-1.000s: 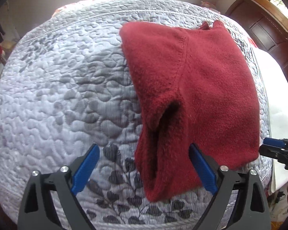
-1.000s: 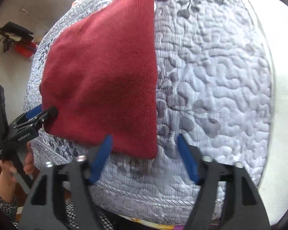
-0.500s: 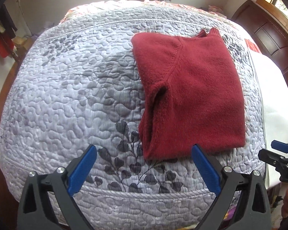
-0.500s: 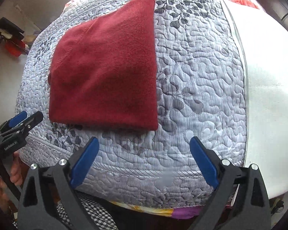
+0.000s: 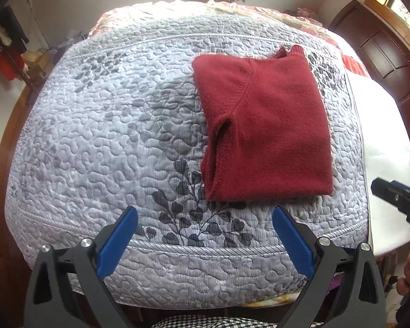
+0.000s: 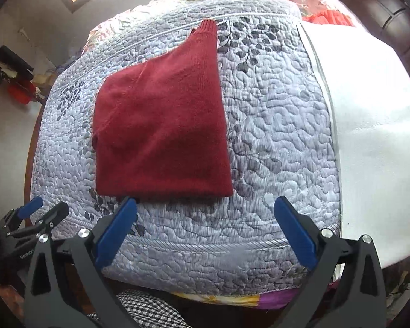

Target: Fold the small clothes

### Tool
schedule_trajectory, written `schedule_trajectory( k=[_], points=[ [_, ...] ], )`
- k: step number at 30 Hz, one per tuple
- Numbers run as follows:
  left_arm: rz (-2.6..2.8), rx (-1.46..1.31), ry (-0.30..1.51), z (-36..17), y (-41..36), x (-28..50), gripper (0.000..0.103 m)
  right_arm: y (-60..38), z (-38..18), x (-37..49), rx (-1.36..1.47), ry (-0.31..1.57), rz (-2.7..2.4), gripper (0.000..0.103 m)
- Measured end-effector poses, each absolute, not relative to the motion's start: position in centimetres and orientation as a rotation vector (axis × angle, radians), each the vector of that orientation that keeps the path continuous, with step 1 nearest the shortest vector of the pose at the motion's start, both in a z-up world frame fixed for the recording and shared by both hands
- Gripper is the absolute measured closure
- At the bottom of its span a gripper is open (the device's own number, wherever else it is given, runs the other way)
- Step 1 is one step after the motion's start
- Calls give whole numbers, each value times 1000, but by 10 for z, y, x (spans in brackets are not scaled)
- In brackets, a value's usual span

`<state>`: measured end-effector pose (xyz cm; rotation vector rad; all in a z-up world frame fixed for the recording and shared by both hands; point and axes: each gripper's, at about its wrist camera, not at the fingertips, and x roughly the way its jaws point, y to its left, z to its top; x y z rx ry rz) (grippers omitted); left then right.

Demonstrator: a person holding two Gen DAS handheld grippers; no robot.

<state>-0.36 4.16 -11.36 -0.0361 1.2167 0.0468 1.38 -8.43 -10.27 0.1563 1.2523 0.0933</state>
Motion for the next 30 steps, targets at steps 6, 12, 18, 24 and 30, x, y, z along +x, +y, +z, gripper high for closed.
schedule_trajectory(
  k=[6,12,18,24,30],
  points=[
    [44,-6,1191,-101,39,-10,4,-86,-98,18,137,1265,39,3],
    [54,1,1184,-98,38,-11,4,-74,-97,15,89,1272,65,3],
    [62,3,1199,-101,38,-12,4,-60,-91,9,46,1265,96,3],
    [65,8,1208,-105,38,-14,4,-55,-89,3,18,1265,91,3],
    [66,11,1213,-106,37,-14,4,-54,-90,-1,6,1270,99,3]
  ],
)
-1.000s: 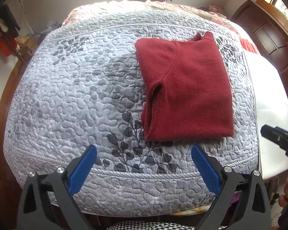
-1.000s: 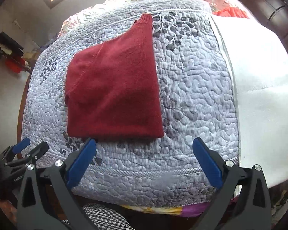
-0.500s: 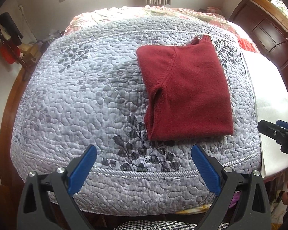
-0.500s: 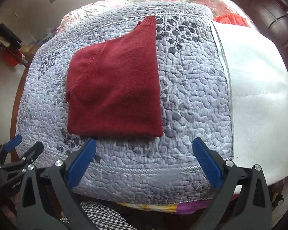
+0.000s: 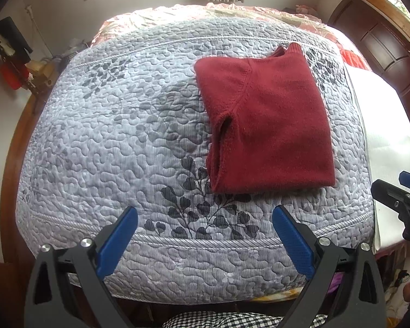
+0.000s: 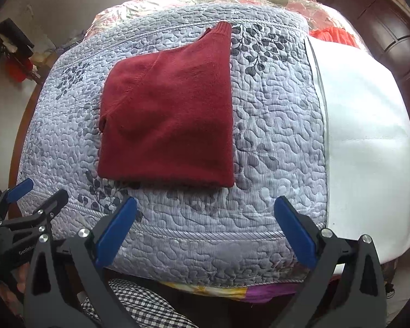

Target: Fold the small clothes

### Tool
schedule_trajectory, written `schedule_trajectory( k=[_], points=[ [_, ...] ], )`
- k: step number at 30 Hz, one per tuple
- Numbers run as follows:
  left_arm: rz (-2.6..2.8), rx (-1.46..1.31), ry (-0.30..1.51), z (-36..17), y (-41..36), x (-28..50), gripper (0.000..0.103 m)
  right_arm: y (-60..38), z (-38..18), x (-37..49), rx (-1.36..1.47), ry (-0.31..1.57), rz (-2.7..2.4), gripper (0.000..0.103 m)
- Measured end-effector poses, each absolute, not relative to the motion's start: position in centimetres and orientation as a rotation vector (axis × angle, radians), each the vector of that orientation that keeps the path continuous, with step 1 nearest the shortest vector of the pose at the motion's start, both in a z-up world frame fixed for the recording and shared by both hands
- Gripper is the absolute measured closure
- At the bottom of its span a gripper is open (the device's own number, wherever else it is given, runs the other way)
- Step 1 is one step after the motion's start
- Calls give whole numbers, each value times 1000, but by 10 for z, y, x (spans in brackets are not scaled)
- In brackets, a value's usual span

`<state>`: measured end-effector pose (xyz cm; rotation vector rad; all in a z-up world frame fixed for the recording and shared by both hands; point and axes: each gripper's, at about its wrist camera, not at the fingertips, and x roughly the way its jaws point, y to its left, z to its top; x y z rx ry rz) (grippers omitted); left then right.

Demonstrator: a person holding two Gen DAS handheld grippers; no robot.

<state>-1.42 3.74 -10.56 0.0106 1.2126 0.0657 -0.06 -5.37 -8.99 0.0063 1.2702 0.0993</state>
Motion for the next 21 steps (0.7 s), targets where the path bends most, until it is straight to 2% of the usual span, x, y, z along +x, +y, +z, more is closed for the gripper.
schedule_trajectory(
  k=[21],
  points=[
    [74,21,1205,-104,35,-19,4,-55,-91,-8,-13,1268,79,3]
  ],
)
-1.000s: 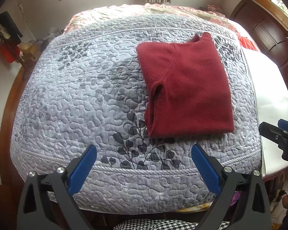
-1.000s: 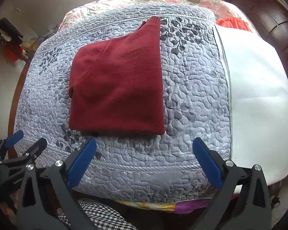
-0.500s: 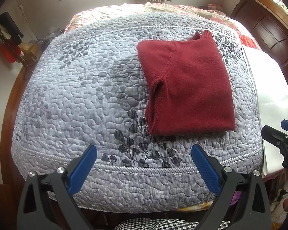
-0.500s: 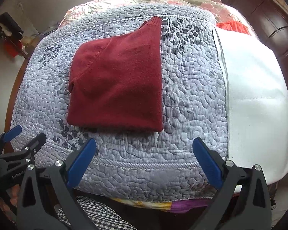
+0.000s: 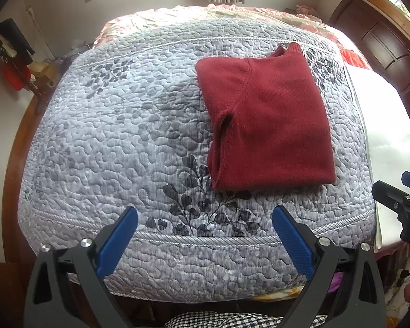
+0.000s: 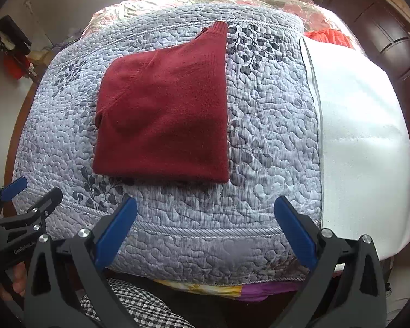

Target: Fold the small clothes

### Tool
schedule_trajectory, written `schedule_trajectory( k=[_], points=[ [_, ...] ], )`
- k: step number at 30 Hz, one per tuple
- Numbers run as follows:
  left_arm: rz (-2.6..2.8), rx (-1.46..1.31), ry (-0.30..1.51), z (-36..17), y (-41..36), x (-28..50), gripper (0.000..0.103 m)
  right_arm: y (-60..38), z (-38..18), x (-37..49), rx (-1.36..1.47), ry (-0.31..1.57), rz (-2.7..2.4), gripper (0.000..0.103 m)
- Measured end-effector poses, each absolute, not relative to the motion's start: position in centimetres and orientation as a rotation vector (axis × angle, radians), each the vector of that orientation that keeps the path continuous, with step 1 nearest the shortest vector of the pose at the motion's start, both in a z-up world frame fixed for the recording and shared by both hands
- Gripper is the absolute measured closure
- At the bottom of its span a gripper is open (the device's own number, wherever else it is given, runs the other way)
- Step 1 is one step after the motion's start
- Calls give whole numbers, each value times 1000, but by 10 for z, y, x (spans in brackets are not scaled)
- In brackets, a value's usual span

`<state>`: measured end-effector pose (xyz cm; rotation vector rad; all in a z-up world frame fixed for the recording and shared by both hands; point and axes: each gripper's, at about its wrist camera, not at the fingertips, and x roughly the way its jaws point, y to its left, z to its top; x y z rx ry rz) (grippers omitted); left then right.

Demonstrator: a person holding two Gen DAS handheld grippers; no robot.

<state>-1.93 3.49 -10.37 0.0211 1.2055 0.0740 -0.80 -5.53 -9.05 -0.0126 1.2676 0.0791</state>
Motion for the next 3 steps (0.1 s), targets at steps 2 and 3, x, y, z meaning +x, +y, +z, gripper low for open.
schedule_trajectory(
  k=[2,3],
  points=[
    [75,25,1204,-104,34,-20,4,-56,-92,-9,-10,1270,77,3],
    [76,27,1202,-104,33,-21,4,-56,-92,-9,-10,1270,76,3]
  ],
)
